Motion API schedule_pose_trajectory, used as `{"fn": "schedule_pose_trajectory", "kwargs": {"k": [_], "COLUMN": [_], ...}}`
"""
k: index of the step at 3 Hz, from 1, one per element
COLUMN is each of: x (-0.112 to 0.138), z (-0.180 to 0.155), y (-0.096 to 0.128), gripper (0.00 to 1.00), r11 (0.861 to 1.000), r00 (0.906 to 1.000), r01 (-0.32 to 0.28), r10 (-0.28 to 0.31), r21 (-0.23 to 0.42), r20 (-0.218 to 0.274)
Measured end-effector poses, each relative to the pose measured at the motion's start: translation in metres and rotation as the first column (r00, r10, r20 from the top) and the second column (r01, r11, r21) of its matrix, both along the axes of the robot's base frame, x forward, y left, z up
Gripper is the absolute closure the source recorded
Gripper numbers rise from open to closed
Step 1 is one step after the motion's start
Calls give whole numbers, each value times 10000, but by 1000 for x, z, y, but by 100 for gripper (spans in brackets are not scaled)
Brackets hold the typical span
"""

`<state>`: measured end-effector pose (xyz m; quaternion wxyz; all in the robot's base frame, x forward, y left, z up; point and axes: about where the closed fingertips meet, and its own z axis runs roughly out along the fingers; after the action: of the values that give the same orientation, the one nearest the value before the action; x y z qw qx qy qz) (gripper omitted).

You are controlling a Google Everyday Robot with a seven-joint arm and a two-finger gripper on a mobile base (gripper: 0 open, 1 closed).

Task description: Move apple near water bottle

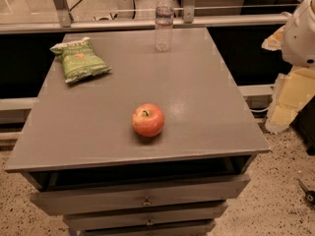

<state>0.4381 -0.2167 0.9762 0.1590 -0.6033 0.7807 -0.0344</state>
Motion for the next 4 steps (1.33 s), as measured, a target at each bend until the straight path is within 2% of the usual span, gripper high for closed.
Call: {"fn": "schedule_pose_trajectory", "kwargs": {"k": [1, 2, 3, 4], "x": [0, 2, 3, 3], "z": [0, -16, -51, -78], "y": [0, 22, 77, 132], "gripper": [0, 0, 0, 0], "r11": [10000, 9979, 9754, 9270], "r00": [10000, 9998, 9969, 9912], "r01": [0, -156, -526, -966], "r10": [0, 165, 637, 1227], "r21": [0, 630, 2140, 3625], "r20": [2, -139, -452, -495]}}
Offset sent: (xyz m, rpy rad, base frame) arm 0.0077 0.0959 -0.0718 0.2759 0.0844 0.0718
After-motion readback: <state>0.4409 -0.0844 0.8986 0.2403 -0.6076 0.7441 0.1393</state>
